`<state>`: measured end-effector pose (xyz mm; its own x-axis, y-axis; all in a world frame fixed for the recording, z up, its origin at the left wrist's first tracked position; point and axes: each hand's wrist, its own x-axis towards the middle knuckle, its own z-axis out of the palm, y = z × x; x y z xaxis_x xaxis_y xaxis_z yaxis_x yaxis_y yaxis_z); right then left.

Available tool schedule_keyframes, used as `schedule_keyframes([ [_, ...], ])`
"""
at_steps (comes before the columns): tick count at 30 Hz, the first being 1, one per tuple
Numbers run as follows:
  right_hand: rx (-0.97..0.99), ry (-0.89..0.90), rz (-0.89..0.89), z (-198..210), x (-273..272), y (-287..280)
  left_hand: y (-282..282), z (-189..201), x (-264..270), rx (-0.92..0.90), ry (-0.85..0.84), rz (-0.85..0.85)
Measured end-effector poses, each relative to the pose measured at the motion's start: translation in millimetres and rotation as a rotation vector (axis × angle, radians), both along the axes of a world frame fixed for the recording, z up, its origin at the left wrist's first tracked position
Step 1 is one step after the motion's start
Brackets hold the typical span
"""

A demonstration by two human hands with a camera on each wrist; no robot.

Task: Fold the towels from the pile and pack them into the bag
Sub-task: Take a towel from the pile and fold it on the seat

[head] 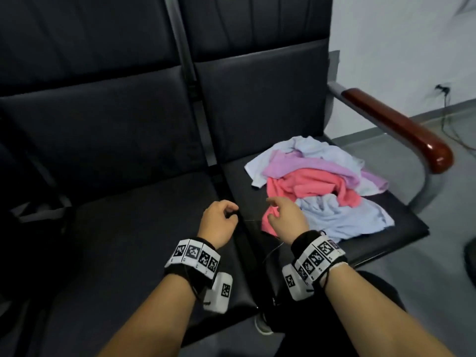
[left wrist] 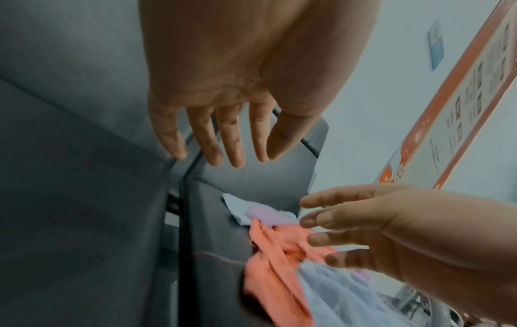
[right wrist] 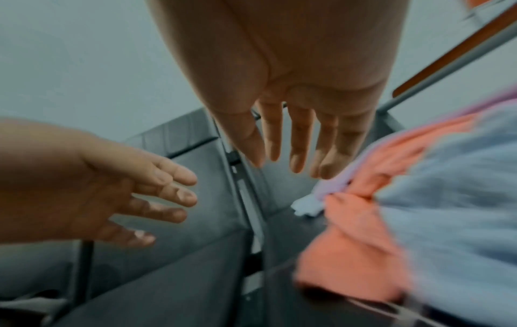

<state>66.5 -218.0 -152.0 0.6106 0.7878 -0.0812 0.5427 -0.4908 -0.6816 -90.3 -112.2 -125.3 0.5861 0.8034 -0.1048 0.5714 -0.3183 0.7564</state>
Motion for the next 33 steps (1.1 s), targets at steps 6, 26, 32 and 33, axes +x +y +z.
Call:
schedule_keyframes([
  [6, -0.271, -0.093, -0.011, -48, 36, 0, -15, -33, 48, -0.074, 0.044, -0.034],
  [26, 0.495, 0.636, 0.145, 61, -81, 15, -32, 14, -57, -0.116, -0.295, -0.116],
  [32, 0.439, 0.589, 0.373, 70, -157, 22, -29, 19, -136, -0.006, -0.36, 0.059],
  [33, 0.434, 0.603, 0.406, 70, -167, 22, -28, 19, -151, 0.021, -0.363, 0.077],
])
